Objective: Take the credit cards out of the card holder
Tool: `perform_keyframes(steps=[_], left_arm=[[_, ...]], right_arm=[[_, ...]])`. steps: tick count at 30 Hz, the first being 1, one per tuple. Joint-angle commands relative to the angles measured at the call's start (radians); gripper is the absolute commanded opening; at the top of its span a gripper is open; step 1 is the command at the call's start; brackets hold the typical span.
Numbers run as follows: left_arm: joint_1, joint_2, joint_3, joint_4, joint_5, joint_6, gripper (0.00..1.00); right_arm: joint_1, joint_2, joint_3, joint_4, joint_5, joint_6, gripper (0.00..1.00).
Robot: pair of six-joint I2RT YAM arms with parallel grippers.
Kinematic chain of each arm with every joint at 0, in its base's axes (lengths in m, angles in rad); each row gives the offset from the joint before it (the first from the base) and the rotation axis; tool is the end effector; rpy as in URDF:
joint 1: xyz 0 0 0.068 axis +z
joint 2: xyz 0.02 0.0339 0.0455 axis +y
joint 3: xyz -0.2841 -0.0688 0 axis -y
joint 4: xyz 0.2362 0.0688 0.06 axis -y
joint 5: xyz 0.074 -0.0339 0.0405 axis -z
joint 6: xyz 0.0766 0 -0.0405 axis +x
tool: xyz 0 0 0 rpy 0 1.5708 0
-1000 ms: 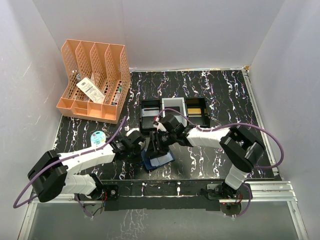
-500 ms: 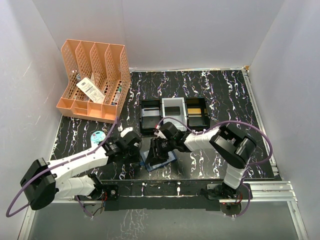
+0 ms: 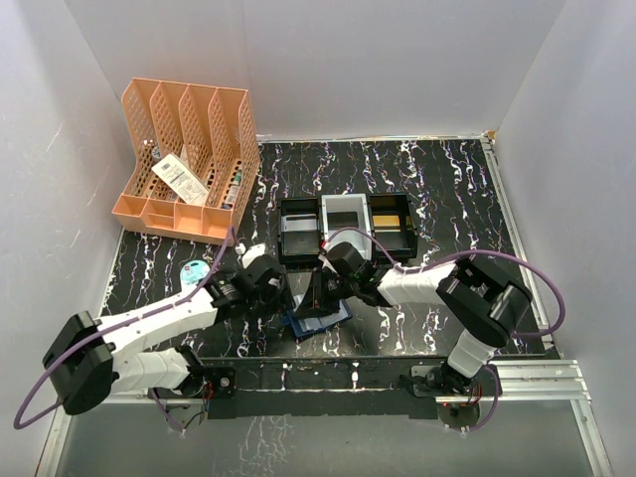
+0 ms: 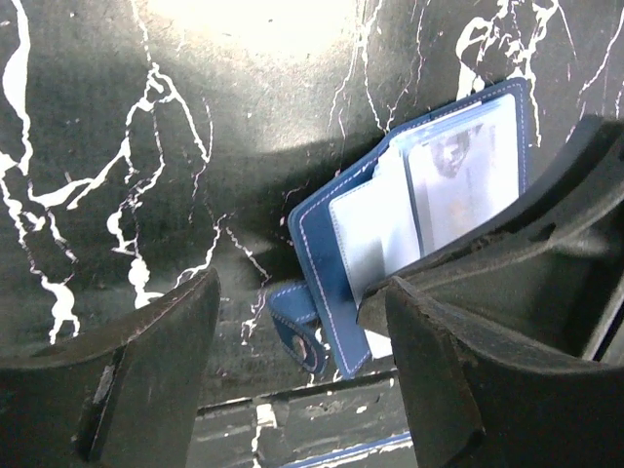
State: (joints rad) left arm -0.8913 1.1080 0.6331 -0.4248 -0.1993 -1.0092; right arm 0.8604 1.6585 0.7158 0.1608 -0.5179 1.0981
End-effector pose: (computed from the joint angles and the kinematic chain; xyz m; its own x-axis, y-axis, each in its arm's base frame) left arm 0.1522 -0.1642 0.1963 -0.8420 -0.2780 -0.4624 -0.0517 0.8947 -0.4438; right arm 0.1877 0.2764 0.1416 -0.9996 0.0242 -0.0125 0.0049 0.6123 0.7906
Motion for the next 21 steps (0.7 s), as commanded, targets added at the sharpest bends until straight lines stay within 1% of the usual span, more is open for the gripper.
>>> perform_keyframes(steps=[1, 6, 10, 12, 14, 18, 21], left_arm=[[0.009, 0.081, 0.063, 0.048, -0.017, -0.005, 0.68], [0.019, 0.133, 0.062, 0.088, -0.014, -0.003, 0.68], [0.027, 0.164, 0.039, 0.127, 0.003, -0.002, 0.63], [0.028, 0.185, 0.042, 0.118, -0.002, 0.005, 0.57], [0.028, 0.204, 0.046, 0.104, -0.011, 0.012, 0.49], [0.028, 0.215, 0.049, 0.093, -0.019, 0.024, 0.33], [0.027, 0.206, 0.046, 0.102, -0.014, 0.034, 0.28]], right_arm=[[0.002, -0.042, -0.027, 0.022, 0.034, -0.003, 0.09], [0.001, -0.044, -0.043, 0.035, 0.023, -0.002, 0.08], [0.002, -0.058, -0.044, 0.032, 0.016, -0.008, 0.08], [0.002, -0.076, -0.034, 0.007, 0.028, -0.018, 0.08], [0.002, -0.111, -0.024, -0.032, 0.062, -0.03, 0.08], [-0.012, -0.179, 0.021, -0.164, 0.153, -0.089, 0.1], [-0.04, -0.215, 0.081, -0.329, 0.272, -0.164, 0.15]])
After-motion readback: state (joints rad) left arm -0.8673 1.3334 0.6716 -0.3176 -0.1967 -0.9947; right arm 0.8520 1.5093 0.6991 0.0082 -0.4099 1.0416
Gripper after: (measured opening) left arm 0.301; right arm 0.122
